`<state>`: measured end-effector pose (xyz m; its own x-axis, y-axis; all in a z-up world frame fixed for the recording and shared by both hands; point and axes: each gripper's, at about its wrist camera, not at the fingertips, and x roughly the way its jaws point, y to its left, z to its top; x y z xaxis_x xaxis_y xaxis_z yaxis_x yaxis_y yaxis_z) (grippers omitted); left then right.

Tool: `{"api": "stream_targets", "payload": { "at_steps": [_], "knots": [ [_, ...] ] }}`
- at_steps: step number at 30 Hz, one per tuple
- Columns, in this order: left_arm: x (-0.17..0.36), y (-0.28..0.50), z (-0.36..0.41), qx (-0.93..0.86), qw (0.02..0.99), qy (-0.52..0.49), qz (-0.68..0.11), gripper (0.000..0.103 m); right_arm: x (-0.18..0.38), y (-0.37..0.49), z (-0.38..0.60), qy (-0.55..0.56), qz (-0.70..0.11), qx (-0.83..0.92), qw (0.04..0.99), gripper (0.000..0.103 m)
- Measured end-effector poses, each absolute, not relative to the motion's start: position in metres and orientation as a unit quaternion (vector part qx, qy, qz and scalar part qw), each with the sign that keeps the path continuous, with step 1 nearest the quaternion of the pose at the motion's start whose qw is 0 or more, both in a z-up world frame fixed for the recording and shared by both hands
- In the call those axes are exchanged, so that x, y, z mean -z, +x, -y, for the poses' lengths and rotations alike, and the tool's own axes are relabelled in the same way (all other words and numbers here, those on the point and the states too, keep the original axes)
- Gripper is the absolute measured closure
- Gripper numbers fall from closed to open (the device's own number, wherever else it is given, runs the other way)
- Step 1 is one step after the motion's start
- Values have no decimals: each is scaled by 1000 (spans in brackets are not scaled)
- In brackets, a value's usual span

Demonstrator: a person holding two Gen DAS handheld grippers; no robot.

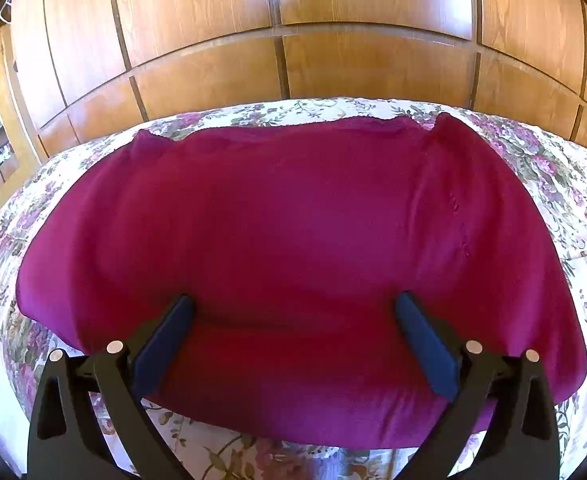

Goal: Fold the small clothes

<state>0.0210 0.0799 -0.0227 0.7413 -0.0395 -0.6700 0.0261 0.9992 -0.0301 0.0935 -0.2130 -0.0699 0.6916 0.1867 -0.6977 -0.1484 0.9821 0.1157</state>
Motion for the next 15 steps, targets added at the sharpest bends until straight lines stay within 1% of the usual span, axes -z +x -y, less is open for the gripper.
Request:
{"api": "stream_targets", "payload": {
  "at_steps": [3, 5, 6, 7, 8, 13, 15],
  "knots": [
    [23, 25, -72, 20, 932, -3, -361, 63, 65, 96, 218, 41, -393, -104, 913, 2],
    [23, 29, -69, 21, 931, 1, -363, 63, 56, 98, 229, 74, -400, -121, 906, 2],
    [23, 31, -66, 23, 931, 3, -364, 61, 51, 98, 236, 94, -399, -124, 903, 2],
    [23, 33, -63, 25, 931, 6, -365, 52, 47, 98, 243, 108, -397, -124, 903, 3],
    [23, 35, -61, 26, 931, 9, -363, 49, 41, 97, 254, 128, -390, -118, 904, 3],
    [25, 46, -48, 34, 930, 21, -365, 48, 19, 88, 325, 202, -355, -70, 910, 3],
    [27, 51, -43, 42, 928, 18, -370, 48, 18, 83, 355, 224, -347, -43, 910, 2]
  ]
}}
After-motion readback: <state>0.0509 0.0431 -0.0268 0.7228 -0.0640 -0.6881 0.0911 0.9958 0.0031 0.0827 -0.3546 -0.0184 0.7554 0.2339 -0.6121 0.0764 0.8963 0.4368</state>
